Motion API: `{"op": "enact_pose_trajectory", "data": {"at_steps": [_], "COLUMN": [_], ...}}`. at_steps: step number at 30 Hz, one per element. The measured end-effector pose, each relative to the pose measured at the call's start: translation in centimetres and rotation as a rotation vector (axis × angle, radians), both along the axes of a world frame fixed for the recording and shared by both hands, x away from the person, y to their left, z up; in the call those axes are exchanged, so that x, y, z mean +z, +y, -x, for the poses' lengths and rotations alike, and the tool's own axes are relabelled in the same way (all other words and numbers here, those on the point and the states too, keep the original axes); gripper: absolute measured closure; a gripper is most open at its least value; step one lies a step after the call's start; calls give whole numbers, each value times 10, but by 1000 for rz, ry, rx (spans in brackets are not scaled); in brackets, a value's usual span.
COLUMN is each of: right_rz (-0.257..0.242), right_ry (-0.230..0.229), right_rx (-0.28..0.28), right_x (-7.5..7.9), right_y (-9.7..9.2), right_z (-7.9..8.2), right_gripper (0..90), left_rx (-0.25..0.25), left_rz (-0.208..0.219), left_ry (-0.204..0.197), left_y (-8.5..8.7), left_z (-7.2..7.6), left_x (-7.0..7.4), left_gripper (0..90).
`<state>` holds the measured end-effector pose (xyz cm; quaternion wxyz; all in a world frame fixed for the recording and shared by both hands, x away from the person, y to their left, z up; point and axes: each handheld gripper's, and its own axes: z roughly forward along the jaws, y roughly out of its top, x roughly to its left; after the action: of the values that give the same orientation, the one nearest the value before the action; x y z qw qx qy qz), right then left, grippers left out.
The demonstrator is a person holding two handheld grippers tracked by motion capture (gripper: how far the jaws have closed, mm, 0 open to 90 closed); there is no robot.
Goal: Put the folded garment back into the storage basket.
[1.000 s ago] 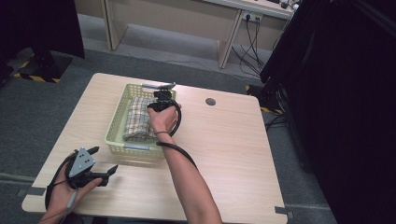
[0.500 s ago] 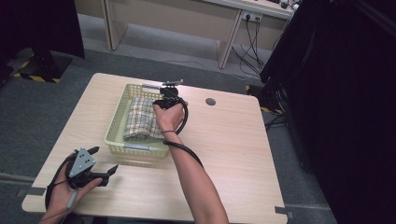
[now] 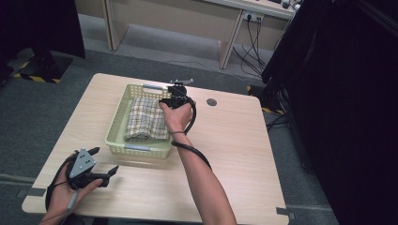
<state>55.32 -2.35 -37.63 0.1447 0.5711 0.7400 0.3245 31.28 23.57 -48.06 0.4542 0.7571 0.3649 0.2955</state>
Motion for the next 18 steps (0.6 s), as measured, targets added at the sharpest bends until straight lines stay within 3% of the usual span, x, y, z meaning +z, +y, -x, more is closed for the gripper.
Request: {"op": "enact_pose_trajectory", "data": {"at_steps": [18], "right_rz": [-27], "right_ry": [-40], "right_rx": [66], "right_x": [3], "right_y": [-18], "right_z": [15], "right_gripper": [406], "left_rx": [1], "left_rz": [-1], "left_ry": [-1], "left_y": [0], "left_z": [0], "left_x": [0], "left_gripper": [82]}}
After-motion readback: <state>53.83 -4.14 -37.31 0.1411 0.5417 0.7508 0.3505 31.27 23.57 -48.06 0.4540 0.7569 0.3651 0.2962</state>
